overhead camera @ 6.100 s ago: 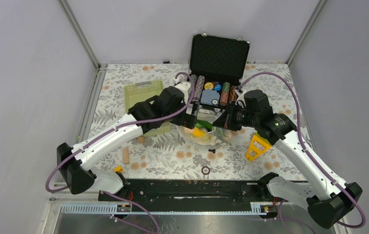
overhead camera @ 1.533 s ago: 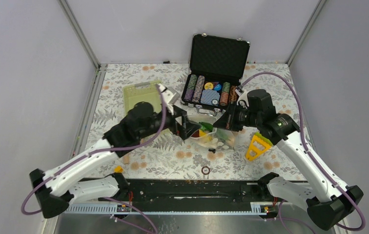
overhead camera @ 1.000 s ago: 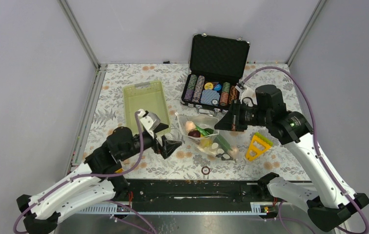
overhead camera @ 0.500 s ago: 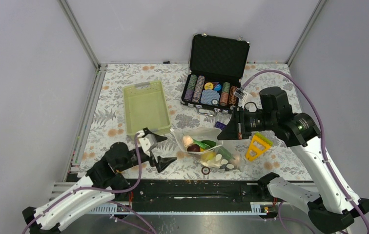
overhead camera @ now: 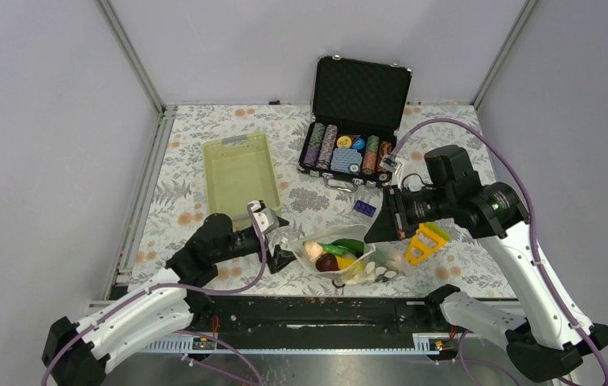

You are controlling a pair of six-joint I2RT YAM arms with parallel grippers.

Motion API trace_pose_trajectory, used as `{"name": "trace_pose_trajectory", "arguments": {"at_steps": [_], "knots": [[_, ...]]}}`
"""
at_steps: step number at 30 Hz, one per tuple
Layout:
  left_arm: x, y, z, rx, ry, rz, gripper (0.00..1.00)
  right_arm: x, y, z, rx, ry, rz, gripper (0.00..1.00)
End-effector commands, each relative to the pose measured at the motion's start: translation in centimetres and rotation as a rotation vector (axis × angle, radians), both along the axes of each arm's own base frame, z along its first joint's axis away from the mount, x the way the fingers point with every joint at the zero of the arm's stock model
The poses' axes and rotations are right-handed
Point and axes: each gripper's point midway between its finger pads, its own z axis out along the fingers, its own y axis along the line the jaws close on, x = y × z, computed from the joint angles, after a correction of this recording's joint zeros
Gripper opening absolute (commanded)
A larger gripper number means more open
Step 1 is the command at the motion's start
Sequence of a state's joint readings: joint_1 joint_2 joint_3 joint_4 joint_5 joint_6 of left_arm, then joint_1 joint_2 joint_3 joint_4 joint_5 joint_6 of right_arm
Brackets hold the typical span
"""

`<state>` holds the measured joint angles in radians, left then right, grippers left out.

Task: Place the food in the zip-top bag and seal the zipper
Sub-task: Zip the zipper food storage bag at the center of the board.

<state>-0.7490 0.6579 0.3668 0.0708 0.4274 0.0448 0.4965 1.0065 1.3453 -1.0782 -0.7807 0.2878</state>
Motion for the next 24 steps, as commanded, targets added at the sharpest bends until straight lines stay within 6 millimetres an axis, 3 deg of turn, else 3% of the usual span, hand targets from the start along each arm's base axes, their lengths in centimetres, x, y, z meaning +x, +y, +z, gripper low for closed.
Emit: {"name": "trace_pose_trajectory", "arguments": {"at_steps": [1,6,8,13,17,20,24], "knots": [[-1.8,-2.2,5.6,-0.138,-0.146,-0.204,0.99,-0.3,0.1,1.8,0.044,-0.069,0.049,0.0],[-3.8,-3.0,6.4,-0.191,-0.185,-0.344,0.98,0.3,0.1,1.4,0.022,-0.06,0.03,0.0],[-3.9,-3.3,6.2,-0.177,-0.169,-0.373,0.9,0.6,0.2,1.4,0.023,-0.059,0.02,0.0],[-3.1,-3.7,5.2,-0.116,-0.112,-0.363,0.34,1.0,0.2,1.4,0.016,-0.068,-0.006,0.0],[-3.0,-3.7,5.5,-0.112,-0.098,-0.349,0.07,2.1,-0.5,0.5,-0.046,-0.085,-0.083,0.0],[-3.3,-3.6,6.3,-0.131,-0.099,-0.347,0.0,4.3,-3.0,-1.3,-0.205,-0.15,-0.229,0.07],[-3.1,-3.6,8.5,-0.188,-0.042,-0.308,0.0,7.6,-8.8,-3.8,-0.495,-0.247,-0.499,0.09]]}}
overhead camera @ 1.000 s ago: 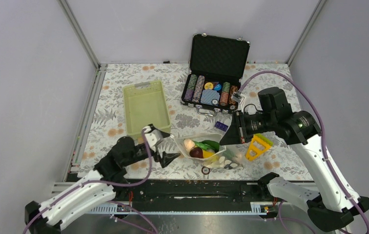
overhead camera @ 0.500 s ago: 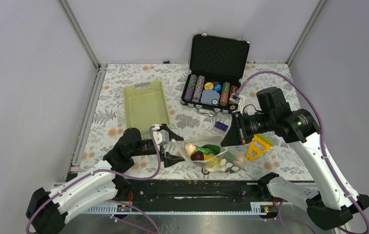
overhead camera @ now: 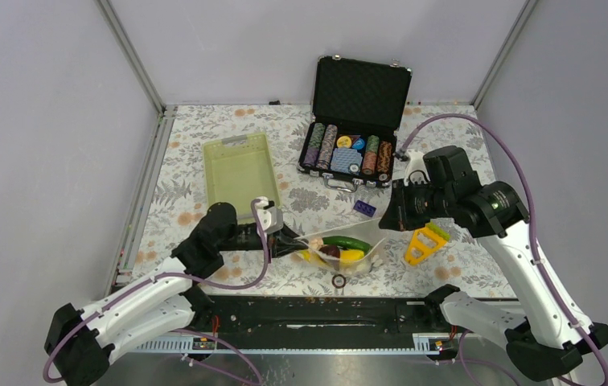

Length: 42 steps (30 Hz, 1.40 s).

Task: Place the food in the zip-top bag and seal the zipper
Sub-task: Zip the zipper food storage bag at the center of the board.

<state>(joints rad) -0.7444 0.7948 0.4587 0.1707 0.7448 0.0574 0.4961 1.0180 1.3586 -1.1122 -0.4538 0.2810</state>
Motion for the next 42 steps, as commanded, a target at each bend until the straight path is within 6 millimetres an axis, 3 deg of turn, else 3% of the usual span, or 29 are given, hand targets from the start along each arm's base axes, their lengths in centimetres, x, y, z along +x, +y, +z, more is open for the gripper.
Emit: {"name": "trace_pose_trajectory", "arguments": {"at_steps": [1,3,5,9,16,20,22,25,27,28,31,33,34,36,38,42], "knots": [[0.1,-0.5,5.6,-0.11,0.04,0.02,0.0,4.2,-7.1,-1.2,-0.316,-0.172,-0.34,0.09],[0.6,-0.6,6.1,-0.09,0.119,0.056,0.0,4.4,-7.9,-1.6,-0.347,-0.179,-0.383,0.09],[1.0,-0.8,6.1,-0.069,0.184,0.08,0.0,4.1,-7.0,-2.0,-0.308,-0.16,-0.353,0.05],[3.5,-1.4,4.0,-0.022,0.287,0.206,0.0,4.3,-5.4,-2.9,-0.241,-0.159,-0.304,0.04],[10.0,-1.5,-0.1,0.089,0.369,0.482,0.0,8.7,-6.4,-3.0,-0.334,-0.242,-0.418,0.02],[11.4,-2.2,-0.5,0.108,0.443,0.447,0.0,11.9,-8.9,-1.3,-0.455,-0.379,-0.528,0.03],[11.3,-2.8,-0.2,0.101,0.463,0.405,0.0,13.2,-10.1,-0.5,-0.514,-0.434,-0.578,0.1],[11.1,-3.3,0.5,0.088,0.482,0.376,0.0,14.5,-10.8,0.5,-0.57,-0.483,-0.589,0.28],[10.8,-3.2,1.1,0.071,0.494,0.372,0.0,14.7,-10.5,1.1,-0.572,-0.502,-0.55,0.55],[10.5,-3.3,1.5,0.065,0.501,0.367,0.0,14.6,-10.0,1.5,-0.553,-0.517,-0.507,0.67],[9.4,-3.3,2.5,0.051,0.484,0.333,0.0,13.8,-7.6,2.7,-0.453,-0.568,-0.345,0.81],[9.0,-3.3,2.8,0.052,0.448,0.33,0.0,12.6,-5.8,3.8,-0.36,-0.623,-0.214,0.84],[8.8,-3.3,3.1,0.056,0.433,0.326,0.0,11.6,-3.9,4.3,-0.276,-0.651,-0.105,0.87],[8.4,-3.4,3.5,0.071,0.419,0.31,0.0,8.7,-1.0,4.7,-0.148,-0.696,0.136,0.94],[8.1,-3.7,4.0,0.077,0.41,0.289,0.0,5.7,1.1,5.2,-0.035,-0.734,0.355,0.95],[7.6,-4.2,5.5,0.056,0.381,0.253,0.0,2.6,3.2,5.6,0.092,-0.788,0.616,0.97]]}}
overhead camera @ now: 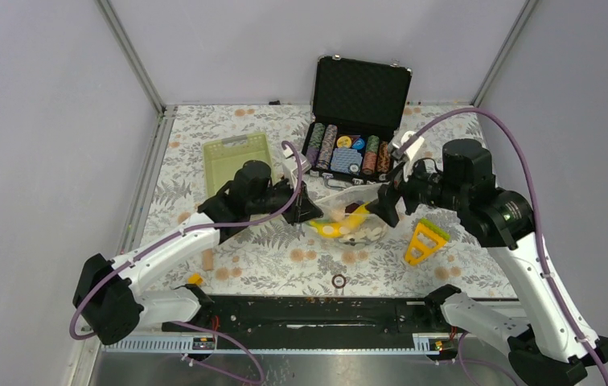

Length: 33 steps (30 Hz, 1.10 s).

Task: Place the food in the zip-top bag and seal the zipper
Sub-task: Zip the zipper food storage bag at the center of the board.

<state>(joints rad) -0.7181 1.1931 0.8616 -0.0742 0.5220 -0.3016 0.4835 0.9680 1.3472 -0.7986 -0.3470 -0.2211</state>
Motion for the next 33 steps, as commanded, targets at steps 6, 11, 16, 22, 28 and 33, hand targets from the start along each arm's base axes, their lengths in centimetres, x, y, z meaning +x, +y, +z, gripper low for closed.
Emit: {"name": "trace_pose_trajectory", "arguments": {"at_steps": [6,11,16,22,28,33], "knots": [[-2.0,-1.4,5.9,-0.082,-0.118,-0.125,0.0,-6.1,6.0,-0.3,0.041,-0.112,0.706,1.0],[-3.3,-1.5,6.1,-0.048,-0.107,-0.132,0.0,-6.3,8.6,-1.5,0.036,-0.182,0.828,1.0],[-4.2,-1.3,6.1,-0.015,-0.108,-0.122,0.0,-5.3,10.6,-3.1,-0.006,-0.162,0.81,1.0],[-4.7,-1.1,6.1,-0.017,-0.103,-0.124,0.0,-4.0,11.2,-6.6,-0.097,-0.063,0.775,1.0],[-6.0,-0.6,6.5,-0.037,-0.134,-0.178,0.0,-4.1,10.4,-9.3,-0.193,0.018,0.81,0.81],[-6.3,0.2,5.7,-0.034,-0.182,-0.179,0.03,-4.5,9.7,-10.5,-0.239,0.058,0.833,0.36]]}}
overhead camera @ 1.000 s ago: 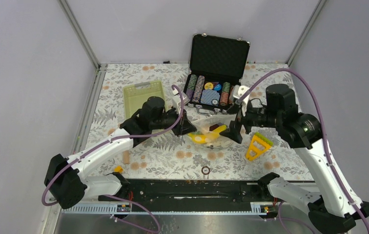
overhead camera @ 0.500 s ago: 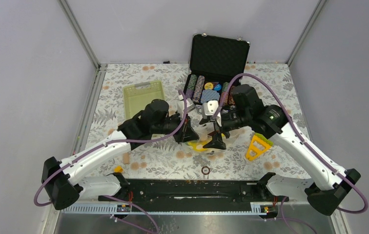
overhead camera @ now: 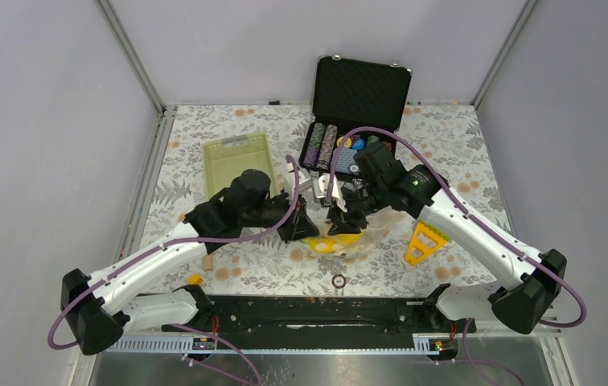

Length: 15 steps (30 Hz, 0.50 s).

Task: Place the food in the zip-top bag and seal the zipper
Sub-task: Zip the zipper food storage bag at the center of the board.

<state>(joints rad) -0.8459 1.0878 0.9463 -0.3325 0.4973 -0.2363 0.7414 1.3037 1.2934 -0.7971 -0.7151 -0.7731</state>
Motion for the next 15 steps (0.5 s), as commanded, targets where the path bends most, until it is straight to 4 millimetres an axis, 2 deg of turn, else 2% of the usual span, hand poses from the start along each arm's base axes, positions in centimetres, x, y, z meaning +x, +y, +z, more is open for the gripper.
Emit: {"name": "trace_pose_trajectory", "arguments": {"at_steps": [1,3,5,6,7,10,13,15], "knots": [[-0.4,0.0,3.4,-0.105,-0.158,-0.046,0.03,0.0,-1.2,-1.3,-0.095,0.016,-0.008,0.29],[-0.4,0.1,3.2,-0.096,-0.159,-0.043,0.07,-0.1,-1.3,-1.3,-0.092,0.011,-0.003,0.15],[-0.5,0.3,3.0,-0.094,-0.169,-0.046,0.26,-0.3,-1.3,-1.2,-0.084,0.01,0.006,0.02],[-0.5,0.5,3.0,-0.097,-0.177,-0.04,0.33,-0.5,-1.4,-1.0,-0.078,0.006,0.006,0.0],[-0.5,0.7,3.1,-0.107,-0.193,-0.032,0.44,-0.6,-1.4,-0.8,-0.072,0.003,0.007,0.0],[0.4,2.3,2.7,-0.104,-0.255,0.064,0.96,-0.6,-1.4,-0.5,-0.056,-0.001,-0.009,0.0],[1.9,4.6,0.9,-0.106,-0.288,0.203,0.99,-0.7,-1.4,0.0,-0.036,-0.006,-0.026,0.0],[1.7,5.4,-0.2,-0.129,-0.277,0.204,0.99,-0.5,-1.4,0.4,-0.03,-0.006,-0.047,0.0]]}}
